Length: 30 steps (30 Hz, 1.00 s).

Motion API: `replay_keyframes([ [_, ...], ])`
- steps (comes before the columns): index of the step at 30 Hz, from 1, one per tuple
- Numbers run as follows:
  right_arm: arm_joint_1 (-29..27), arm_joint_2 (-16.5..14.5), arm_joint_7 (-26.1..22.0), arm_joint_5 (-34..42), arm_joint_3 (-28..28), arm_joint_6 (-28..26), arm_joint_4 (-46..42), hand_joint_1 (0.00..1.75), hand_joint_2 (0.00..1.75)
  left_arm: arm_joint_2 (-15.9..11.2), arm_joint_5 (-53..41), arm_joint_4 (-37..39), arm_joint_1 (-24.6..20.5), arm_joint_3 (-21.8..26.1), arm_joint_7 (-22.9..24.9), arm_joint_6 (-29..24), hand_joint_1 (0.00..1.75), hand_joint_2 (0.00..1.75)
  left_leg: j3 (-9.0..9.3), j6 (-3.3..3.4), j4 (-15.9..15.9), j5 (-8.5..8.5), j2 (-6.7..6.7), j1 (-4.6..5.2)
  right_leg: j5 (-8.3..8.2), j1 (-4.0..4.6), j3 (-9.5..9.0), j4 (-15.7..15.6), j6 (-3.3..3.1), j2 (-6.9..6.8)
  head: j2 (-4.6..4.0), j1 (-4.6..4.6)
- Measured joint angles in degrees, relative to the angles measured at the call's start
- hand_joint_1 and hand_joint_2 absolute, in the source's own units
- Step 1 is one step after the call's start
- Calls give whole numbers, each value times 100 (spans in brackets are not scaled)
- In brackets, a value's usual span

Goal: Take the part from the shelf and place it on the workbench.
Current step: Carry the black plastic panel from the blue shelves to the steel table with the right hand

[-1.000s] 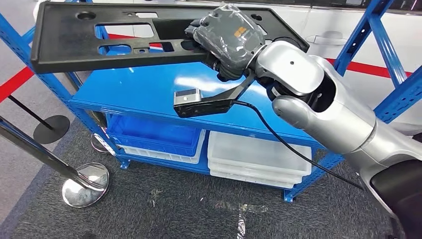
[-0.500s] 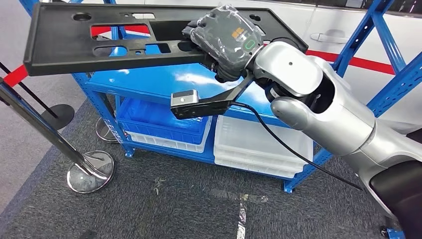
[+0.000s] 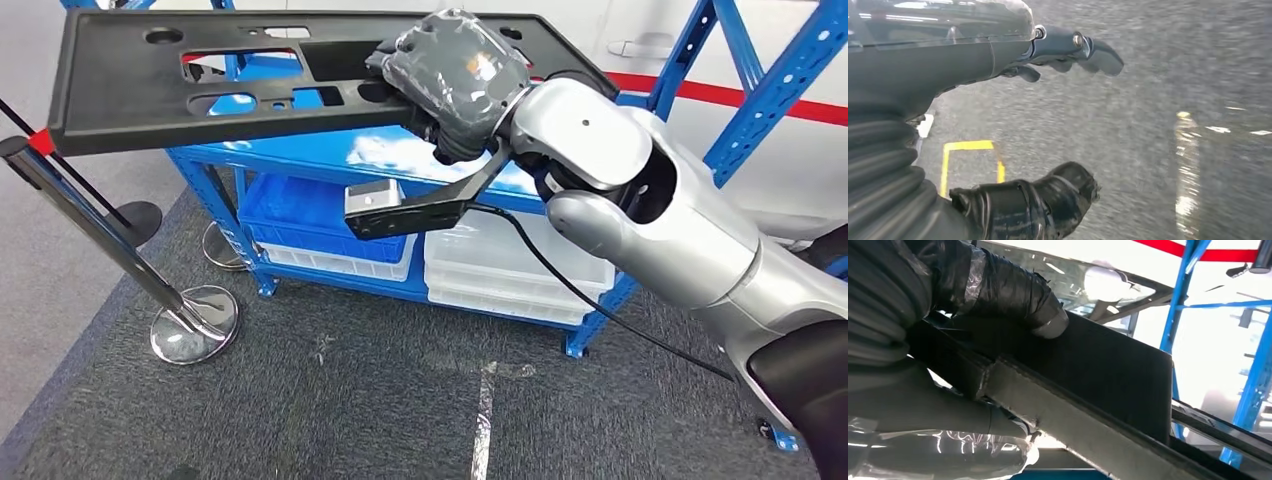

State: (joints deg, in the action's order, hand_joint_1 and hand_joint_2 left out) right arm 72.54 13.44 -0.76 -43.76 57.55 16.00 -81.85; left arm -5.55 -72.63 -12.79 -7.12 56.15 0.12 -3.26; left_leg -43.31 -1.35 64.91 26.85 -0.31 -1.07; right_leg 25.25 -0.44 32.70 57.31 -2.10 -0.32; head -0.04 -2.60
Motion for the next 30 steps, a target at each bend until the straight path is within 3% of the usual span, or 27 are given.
replay_keyframes([
  [1, 2, -5, 0, 0, 1, -1, 3, 175, 175, -2, -1, 0, -3, 0, 6, 5, 0, 175, -70, -24, 385, 235, 1, -7, -68, -1, 85, 7, -7, 0, 0, -6],
  [2, 2, -10, 0, 0, 4, -1, 8, 175, 175, -2, -5, 0, -6, 0, 10, 14, 0, 175, -101, -48, 716, 354, 2, -13, -134, -2, 177, 17, -3, 0, 0, -6],
  [4, 2, -15, 0, 6, 13, -1, 18, 175, 175, -2, -23, 0, -16, 0, 12, 33, 0, 175, 73, -80, 881, 204, 3, -28, -257, -6, 373, 54, 20, 0, 0, -6],
  [5, 3, -15, 0, 11, 16, -1, 22, 175, 175, -2, -33, 0, -25, 0, 12, 40, 0, 175, 312, -86, 670, 66, 4, -37, -312, -10, 470, 83, 39, 0, 0, -6],
  [6, 8, -17, 0, 21, 19, -2, 23, 175, 175, -2, -40, 0, -41, -1, 12, 42, 0, 175, 609, -86, 311, 45, 4, -43, -361, -12, 556, 119, 65, 0, 1, -7],
  [8, 26, -18, 1, 38, 20, -4, 32, 175, 175, -5, -52, 0, -74, -4, 13, 45, 0, 175, 1118, -36, -389, 165, -17, -19, -441, 0, 665, 178, 130, -5, 1, 1],
  [10, 50, -18, 2, 60, 21, -3, 43, 175, 175, -8, -73, 0, -94, -9, 23, 46, 0, 175, 1241, 54, -623, 235, -46, 17, -524, 12, 690, 176, 197, -9, 1, 7],
  [12, 62, -14, 2, 82, 23, 4, 55, 175, 175, -7, -90, 0, -104, -11, 48, 44, 0, 175, 1170, 150, -630, 127, -30, 1, -510, 6, 730, 197, 260, 7, 1, 12],
  [14, 62, -5, 3, 96, 26, 12, 69, 175, 175, -7, -94, 0, -113, -17, 74, 40, 0, 175, 1058, 249, -658, -15, 9, -15, -79, -5, 870, 551, 305, 27, 1, 29],
  [16, 59, 0, 4, 104, 35, 13, 81, 175, 175, -7, -95, 0, -119, -35, 96, 38, 0, 175, 898, 302, -652, -146, 27, 0, 508, -11, 1046, 1278, 334, 32, 1, 38],
  [17, 54, 2, 4, 109, 45, 13, 87, 175, 175, -7, -95, 0, -119, -46, 107, 38, 0, 175, 815, 305, -645, -207, 29, 6, 642, -11, 1090, 1607, 344, 32, 1, 38],
  [18, 47, 5, 4, 113, 59, 13, 96, 175, 175, -7, -95, 0, -119, -60, 118, 38, 0, 175, 730, 304, -637, -265, 30, 11, 650, -11, 1070, 1810, 349, 32, 0, 38],
  [19, 41, 7, 4, 116, 73, 12, 104, 175, 175, -7, -96, 0, -119, -74, 127, 38, 0, 175, 648, 297, -627, -320, 30, 12, 552, -11, 964, 1823, 344, 32, 0, 38],
  [21, 37, 7, 4, 122, 90, 9, 116, 175, 175, -7, -96, 0, -119, -96, 136, 39, 0, 175, 507, 269, -609, -422, 26, 11, 296, -7, 472, 1278, 303, 35, 0, 38],
  [23, 46, 2, 4, 130, 91, 2, 121, 175, 175, -4, -96, 0, -118, -109, 139, 42, 0, 175, 421, 212, -611, -521, 20, 14, 298, 25, -65, 491, 251, 39, 0, 32],
  [24, 52, -1, 4, 134, 91, -1, 123, 175, 175, -3, -96, 0, -119, -113, 140, 44, 0, 175, 408, 178, -629, -573, 19, 10, 329, 46, -194, 260, 230, 43, 0, 33],
  [27, 58, -4, 4, 140, 93, -3, 143, 175, 175, -3, -96, 0, -119, -120, 144, 51, 0, 175, 376, 76, -725, -711, 5, 2, 209, 51, -181, 68, 160, 34, 0, 36],
  [28, 59, -7, 4, 140, 93, -2, 151, 175, 175, -2, -96, 0, -118, -120, 145, 52, 0, 175, 327, 51, -672, -621, 1, 2, 146, 31, -147, 25, 118, 23, 0, 28],
  [30, 61, -17, 4, 141, 94, -2, 161, 175, 175, -1, -97, 0, -121, -121, 147, 55, 0, 175, 156, 10, -208, -142, 1, -13, 13, 0, -37, -19, 46, 6, 0, 6],
])
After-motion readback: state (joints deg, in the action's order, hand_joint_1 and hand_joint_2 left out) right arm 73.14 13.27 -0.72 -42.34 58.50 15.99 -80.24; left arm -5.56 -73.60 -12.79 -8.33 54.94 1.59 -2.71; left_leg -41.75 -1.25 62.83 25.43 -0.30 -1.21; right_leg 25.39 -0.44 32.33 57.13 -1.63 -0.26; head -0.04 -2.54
